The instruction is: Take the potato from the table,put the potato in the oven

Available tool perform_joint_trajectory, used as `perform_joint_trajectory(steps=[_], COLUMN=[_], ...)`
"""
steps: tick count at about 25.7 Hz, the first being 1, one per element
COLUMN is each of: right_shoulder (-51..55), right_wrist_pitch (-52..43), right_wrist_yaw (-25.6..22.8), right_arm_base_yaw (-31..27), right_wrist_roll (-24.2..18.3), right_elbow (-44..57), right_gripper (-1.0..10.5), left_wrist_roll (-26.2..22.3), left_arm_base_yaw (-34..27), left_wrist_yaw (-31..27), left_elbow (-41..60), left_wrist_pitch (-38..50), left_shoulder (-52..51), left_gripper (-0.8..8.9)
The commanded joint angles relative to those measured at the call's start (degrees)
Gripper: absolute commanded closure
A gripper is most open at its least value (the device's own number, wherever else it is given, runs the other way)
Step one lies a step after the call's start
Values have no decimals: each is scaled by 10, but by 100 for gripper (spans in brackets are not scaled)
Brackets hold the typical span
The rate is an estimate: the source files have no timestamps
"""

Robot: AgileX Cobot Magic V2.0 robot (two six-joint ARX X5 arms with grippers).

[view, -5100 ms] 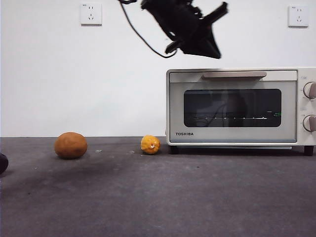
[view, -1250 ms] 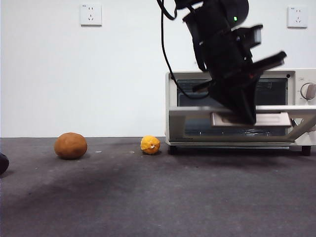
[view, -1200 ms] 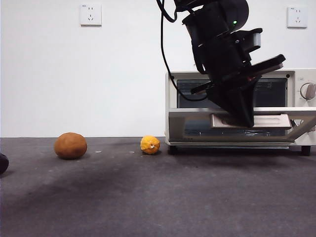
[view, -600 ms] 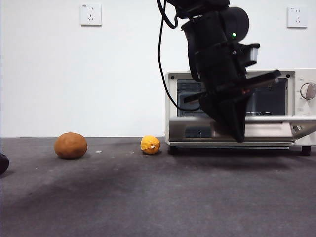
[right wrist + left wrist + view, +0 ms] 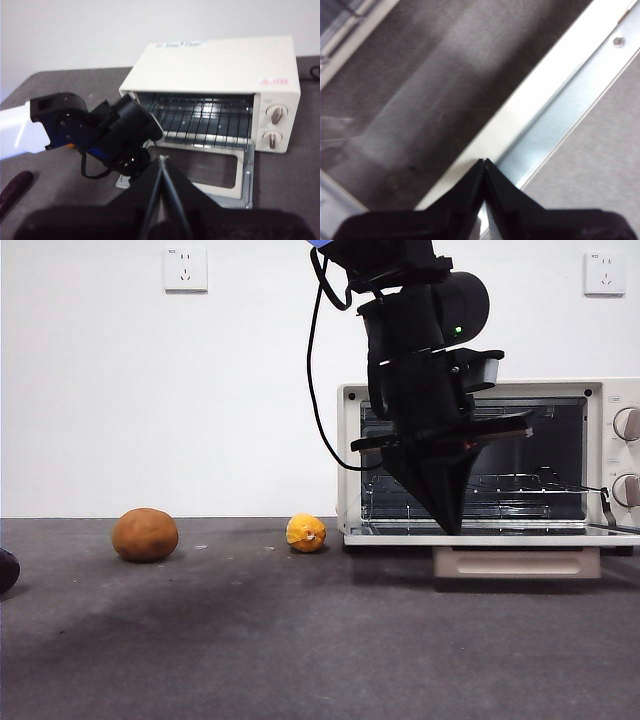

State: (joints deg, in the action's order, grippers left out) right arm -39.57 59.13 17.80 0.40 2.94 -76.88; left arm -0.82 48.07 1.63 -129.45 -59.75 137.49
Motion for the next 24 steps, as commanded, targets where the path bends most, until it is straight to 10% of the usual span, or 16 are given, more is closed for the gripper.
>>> perform_joint_trajectory(steps=[1, 8, 17, 24], right_shoulder=[0, -7, -90, -182], right_wrist_pitch=[2, -10, -146, -356], right_wrist_yaw=[-2, 25, 343, 327], right_arm_base_yaw=[1, 1, 2, 99], right_wrist_roll=[-7, -23, 86, 220], right_elbow=[-2, -2, -2, -28], right_gripper=[945, 946, 943, 815], left_wrist_roll=[4, -7, -9, -7], left_arm_base_yaw=[10, 14, 11, -4], left_wrist_yaw=[21, 29, 2, -146], left_elbow=[3, 3, 3, 4], left_wrist_pitch=[-17, -78, -98, -158], left_shoulder=[5, -74, -285, -460], left_gripper=[820, 819, 819, 819])
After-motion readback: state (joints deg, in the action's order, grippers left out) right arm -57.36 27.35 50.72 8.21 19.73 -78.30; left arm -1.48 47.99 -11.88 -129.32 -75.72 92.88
